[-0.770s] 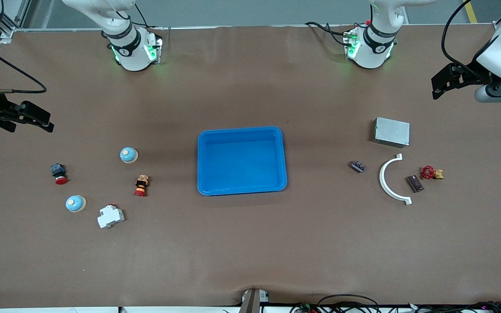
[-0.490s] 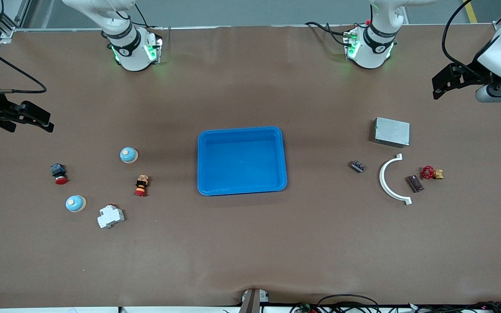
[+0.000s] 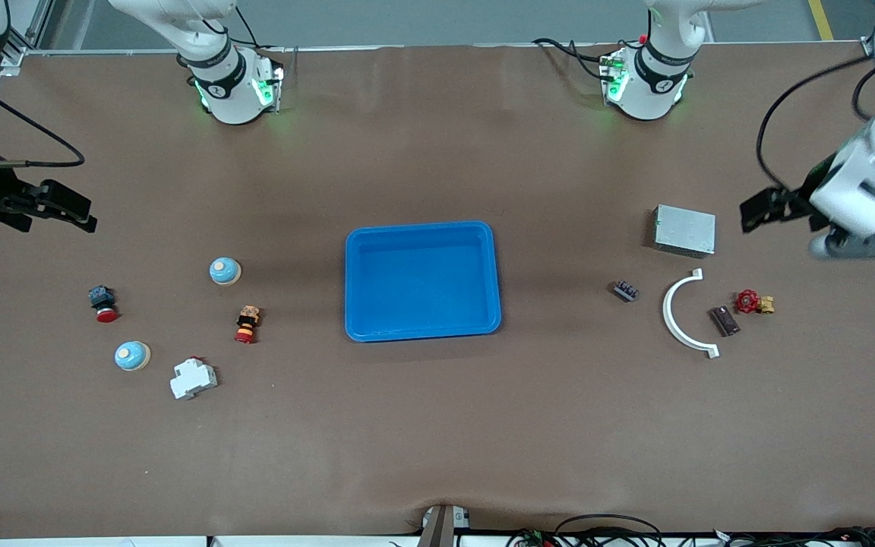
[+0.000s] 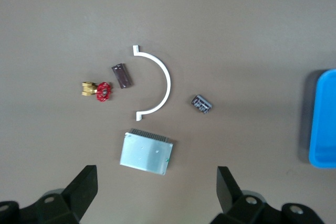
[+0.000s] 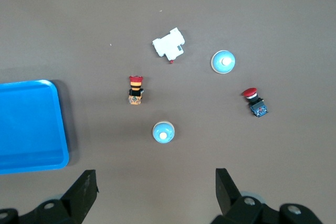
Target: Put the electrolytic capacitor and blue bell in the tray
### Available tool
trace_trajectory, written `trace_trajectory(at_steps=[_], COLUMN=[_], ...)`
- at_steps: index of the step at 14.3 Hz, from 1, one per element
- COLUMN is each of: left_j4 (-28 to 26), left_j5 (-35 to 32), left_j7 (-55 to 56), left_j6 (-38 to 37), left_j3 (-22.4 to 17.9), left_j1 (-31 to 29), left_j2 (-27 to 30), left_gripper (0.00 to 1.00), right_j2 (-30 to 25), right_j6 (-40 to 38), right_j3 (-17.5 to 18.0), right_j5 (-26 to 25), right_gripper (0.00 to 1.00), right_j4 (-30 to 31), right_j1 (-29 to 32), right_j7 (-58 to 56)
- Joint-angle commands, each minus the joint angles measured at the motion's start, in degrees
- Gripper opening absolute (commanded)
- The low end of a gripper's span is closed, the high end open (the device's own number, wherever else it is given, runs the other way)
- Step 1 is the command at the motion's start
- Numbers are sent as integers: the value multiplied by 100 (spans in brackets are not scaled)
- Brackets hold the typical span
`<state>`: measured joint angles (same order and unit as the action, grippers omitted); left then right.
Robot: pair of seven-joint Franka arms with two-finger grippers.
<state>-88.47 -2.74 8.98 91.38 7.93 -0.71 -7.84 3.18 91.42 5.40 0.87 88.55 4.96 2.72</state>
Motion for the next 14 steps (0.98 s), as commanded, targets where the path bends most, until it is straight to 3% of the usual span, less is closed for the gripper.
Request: trace_trajectory(at_steps=[1, 4, 8, 14], left_j4=[-56, -915, -1680, -2789], left_j5=[115, 107, 98, 10], left_j7=[384, 894, 2104, 3705], left_j6=[169, 975, 1749, 3243], left_j3=[24, 68, 279, 288], left_j1=[9, 27, 105, 395], left_j2=[-253, -175, -315, -701], left_gripper=[100, 100, 100, 100], right_j2=[-142, -46, 700, 1852], right_j6=[392, 972, 1605, 2389], right_j3=[23, 23, 14, 14], right_j5=[54, -16, -43, -464], right_gripper=[100, 100, 100, 100], right_j4=[442, 857, 839, 848], right_j1=[137, 93, 242, 620], right_j7=[-52, -245, -869, -1072])
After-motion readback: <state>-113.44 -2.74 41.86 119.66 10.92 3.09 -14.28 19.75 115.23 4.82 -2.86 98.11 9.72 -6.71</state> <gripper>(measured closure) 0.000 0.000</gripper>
